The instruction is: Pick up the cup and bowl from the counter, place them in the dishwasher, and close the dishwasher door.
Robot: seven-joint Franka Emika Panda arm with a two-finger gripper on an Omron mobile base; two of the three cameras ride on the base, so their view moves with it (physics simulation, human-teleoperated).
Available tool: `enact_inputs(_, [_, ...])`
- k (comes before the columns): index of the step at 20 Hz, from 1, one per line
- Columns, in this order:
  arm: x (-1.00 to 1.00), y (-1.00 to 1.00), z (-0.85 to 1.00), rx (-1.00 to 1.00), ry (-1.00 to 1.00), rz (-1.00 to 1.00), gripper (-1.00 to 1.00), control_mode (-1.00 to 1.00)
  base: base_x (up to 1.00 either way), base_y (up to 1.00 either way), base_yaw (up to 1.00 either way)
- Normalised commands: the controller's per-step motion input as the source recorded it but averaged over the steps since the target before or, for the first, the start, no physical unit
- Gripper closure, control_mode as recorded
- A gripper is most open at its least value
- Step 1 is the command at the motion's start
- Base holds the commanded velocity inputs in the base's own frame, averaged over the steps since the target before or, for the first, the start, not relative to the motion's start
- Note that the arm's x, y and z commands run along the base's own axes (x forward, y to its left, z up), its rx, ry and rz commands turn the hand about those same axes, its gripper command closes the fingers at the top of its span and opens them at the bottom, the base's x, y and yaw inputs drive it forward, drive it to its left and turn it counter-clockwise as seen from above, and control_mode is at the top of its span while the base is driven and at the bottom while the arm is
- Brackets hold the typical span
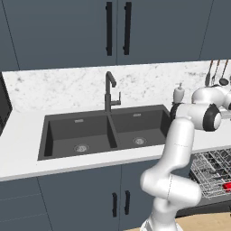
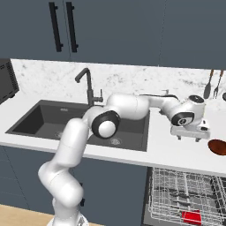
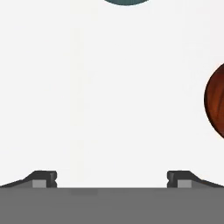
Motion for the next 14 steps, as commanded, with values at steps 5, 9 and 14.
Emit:
enact_inputs(5, [0.15,-0.26,-0.13,0.00,-0.01,-0.10,-1.00,-1.00,0.00,0.00,0.00])
enact_inputs(9, [0.21,-0.32,0.00,0.00,0.00,-0.10,-1.00,-1.00,0.00,0.00,0.00])
enact_inputs(14, [0.19,-0.32,0.00,0.00,0.00,-0.10,-1.00,-1.00,0.00,0.00,0.00])
